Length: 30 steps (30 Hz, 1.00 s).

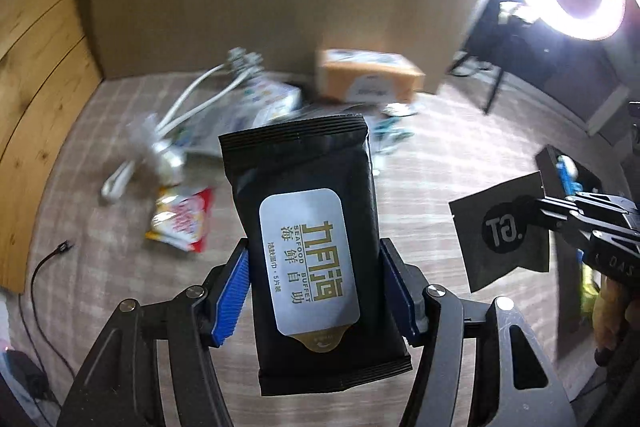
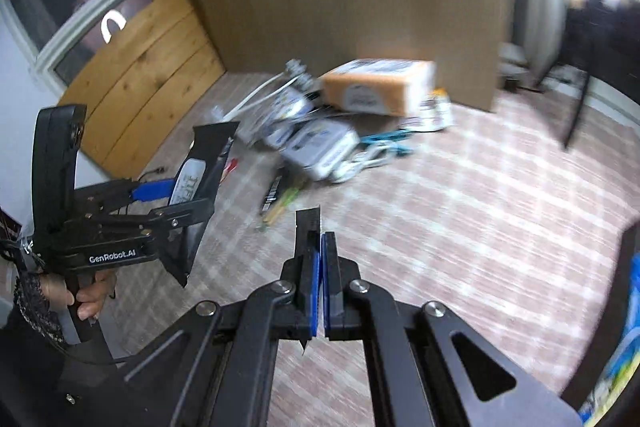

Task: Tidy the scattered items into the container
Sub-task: 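Carry the black pack and grey pouch to the tray and open both grippers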

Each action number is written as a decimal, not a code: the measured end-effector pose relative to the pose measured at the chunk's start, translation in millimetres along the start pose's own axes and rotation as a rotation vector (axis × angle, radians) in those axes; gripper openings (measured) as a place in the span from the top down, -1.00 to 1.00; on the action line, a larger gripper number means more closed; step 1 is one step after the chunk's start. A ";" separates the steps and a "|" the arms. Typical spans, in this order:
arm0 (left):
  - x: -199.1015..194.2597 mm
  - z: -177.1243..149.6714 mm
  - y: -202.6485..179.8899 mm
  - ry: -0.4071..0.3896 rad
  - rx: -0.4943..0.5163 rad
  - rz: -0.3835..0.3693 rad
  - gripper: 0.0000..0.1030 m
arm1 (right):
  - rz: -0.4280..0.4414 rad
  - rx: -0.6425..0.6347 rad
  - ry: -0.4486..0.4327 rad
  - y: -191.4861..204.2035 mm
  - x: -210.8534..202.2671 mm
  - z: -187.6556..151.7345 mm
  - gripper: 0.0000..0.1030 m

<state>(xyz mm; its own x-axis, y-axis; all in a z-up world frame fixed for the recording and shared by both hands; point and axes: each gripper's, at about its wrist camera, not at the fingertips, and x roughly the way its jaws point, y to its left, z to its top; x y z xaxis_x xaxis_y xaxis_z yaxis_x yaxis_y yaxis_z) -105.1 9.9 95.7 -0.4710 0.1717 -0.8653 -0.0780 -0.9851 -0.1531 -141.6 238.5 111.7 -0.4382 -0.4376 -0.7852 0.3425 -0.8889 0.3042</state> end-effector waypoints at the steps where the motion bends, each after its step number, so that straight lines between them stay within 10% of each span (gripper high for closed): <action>1: -2.8 -0.2 -8.8 -0.004 0.013 -0.014 -0.14 | -0.022 0.016 -0.015 -7.9 -10.1 -3.5 0.98; 17: -18.0 12.1 -242.6 -0.028 0.352 -0.306 -0.14 | -0.362 0.403 -0.245 -185.7 -211.9 -104.5 0.98; 29: -23.3 -1.9 -362.4 -0.020 0.498 -0.440 -0.19 | -0.468 0.527 -0.290 -232.4 -270.3 -157.9 0.94; 30: -25.2 -2.5 -368.2 -0.018 0.497 -0.453 -0.29 | -0.482 0.535 -0.295 -233.8 -274.1 -160.3 0.69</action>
<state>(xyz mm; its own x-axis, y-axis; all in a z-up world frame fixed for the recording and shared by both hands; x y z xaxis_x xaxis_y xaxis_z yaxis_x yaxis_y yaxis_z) -62.2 368.3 172.7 -0.3109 0.5728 -0.7584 -0.6647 -0.7014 -0.2572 31.7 588.0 169.2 -0.6657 0.0628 -0.7436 -0.3571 -0.9017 0.2435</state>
